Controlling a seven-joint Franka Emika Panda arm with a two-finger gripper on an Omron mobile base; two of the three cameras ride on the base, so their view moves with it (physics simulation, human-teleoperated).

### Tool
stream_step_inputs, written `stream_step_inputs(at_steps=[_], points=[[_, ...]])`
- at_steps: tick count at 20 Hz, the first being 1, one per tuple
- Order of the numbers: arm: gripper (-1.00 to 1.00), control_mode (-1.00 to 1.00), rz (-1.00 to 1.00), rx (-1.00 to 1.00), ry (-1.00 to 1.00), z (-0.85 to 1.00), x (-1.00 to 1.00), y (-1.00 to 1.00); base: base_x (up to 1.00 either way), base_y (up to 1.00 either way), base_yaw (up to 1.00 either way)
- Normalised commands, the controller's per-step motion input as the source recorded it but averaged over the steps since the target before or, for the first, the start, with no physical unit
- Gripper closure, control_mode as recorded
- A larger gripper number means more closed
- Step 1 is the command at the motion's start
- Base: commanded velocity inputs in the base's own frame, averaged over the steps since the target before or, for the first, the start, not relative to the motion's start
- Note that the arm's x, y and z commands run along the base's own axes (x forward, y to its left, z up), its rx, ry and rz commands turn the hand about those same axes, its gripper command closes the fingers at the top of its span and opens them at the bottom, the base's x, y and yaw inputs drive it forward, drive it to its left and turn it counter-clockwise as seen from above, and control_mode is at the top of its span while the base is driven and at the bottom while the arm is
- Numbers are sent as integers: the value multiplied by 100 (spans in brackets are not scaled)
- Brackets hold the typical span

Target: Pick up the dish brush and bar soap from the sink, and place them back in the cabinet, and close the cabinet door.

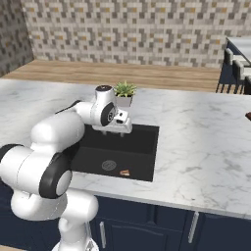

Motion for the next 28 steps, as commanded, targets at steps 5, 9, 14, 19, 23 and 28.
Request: stream_step_inputs(at_steps=[5, 9, 14, 19, 23, 28], points=[[-100, -100, 0, 0, 7, -19, 21, 0, 0, 0, 0], [-100, -100, 0, 0, 6, -10, 26, -4, 0, 0, 0], [-100, -100, 0, 0, 4, -15, 22, -9, 0, 0, 0], [-100, -100, 0, 0, 1, -18, 6, -17, 0, 0, 0], [-100, -100, 0, 0, 0, -24, 3, -11, 0, 0, 0], [-100, -100, 0, 0, 0, -33, 2, -1, 0, 0, 0]])
